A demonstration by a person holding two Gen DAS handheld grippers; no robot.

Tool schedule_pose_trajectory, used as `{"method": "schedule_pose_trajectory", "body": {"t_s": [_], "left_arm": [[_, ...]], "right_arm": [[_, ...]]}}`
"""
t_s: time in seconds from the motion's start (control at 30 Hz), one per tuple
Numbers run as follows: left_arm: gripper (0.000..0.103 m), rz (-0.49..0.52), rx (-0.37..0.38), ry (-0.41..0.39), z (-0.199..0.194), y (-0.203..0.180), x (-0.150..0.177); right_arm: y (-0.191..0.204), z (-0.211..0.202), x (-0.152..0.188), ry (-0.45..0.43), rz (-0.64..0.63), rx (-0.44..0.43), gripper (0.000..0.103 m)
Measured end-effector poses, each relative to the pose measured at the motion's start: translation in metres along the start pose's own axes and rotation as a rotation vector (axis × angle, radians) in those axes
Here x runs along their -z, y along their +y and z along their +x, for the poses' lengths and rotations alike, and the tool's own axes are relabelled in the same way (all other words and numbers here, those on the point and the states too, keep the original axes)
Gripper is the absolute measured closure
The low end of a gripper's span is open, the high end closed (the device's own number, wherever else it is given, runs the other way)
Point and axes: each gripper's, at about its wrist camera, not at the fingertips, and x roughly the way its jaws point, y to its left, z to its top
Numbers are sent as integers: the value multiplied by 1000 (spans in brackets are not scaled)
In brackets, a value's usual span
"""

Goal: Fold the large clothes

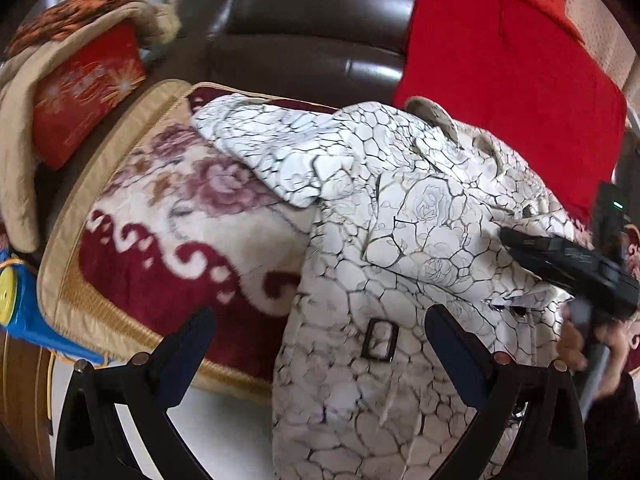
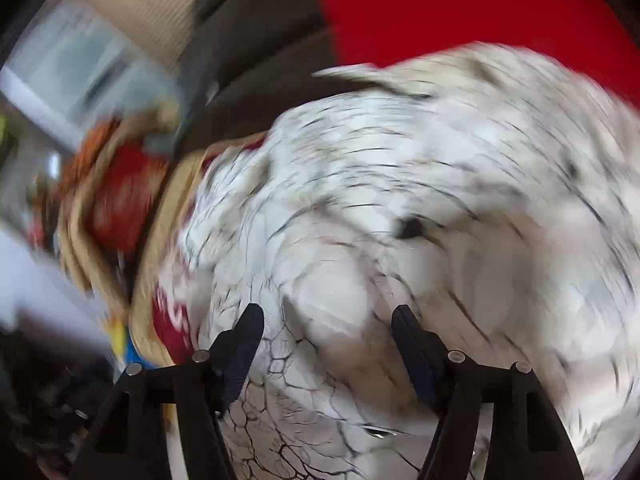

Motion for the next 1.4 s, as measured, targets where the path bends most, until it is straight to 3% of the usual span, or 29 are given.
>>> {"method": "schedule_pose_trajectory", "body": {"t_s": [0.13,0.2,0.27,0.3,0.37,0.4,0.43,0.47,0.6,0.7,0.73,0.77,0.8,0.83,0.93,1.03,1.1,1.17,1.4], "left_arm": [[0,-23,37,-49,19,-19,-17],[0,-26,28,-97,27,-32,-26],[0,-10,-21,-106,44,-48,-36],[0,2,-49,-85,62,-56,-41],[0,27,-112,-34,90,-66,-44],[0,49,-162,38,113,-71,-45],[0,63,-181,84,127,-72,-44],[0,69,-192,119,136,-72,-42],[0,70,-161,89,119,-62,-40],[0,70,-120,-15,80,-36,-45],[0,37,-112,-46,67,-17,-49],[0,9,-108,-63,60,-3,-52],[0,-44,-111,-82,52,21,-58],[0,-91,-117,-93,48,42,-64],[0,-214,-146,-84,55,99,-79],[0,-303,-127,-17,81,140,-97],[0,-360,-99,43,104,161,-107],[0,-409,-84,69,121,169,-114],[0,-623,167,176,185,174,-140]], "right_arm": [[-38,-43,3,-164,97,-53,32],[-50,-59,4,-243,110,-22,35],[-58,-69,2,-305,126,39,44],[-65,-69,2,-326,132,100,49],[-83,-61,-1,-298,176,169,70],[-99,-56,-1,-269,217,186,72],[-106,-52,0,-250,239,200,83],[-110,-51,1,-241,245,208,84],[-94,-64,-3,-253,216,186,79],[-71,-69,-5,-269,181,115,78],[-61,-72,-4,-269,175,84,72],[-52,-68,-4,-268,171,57,64],[-41,-63,-1,-266,164,19,34],[-32,-61,4,-271,159,-12,18],[-9,-42,14,-268,102,-40,20],[-7,-12,22,-192,68,0,28],[-14,14,27,-105,62,73,33],[-12,15,31,-130,21,75,33],[-8,20,33,-147,-27,89,33]]}}
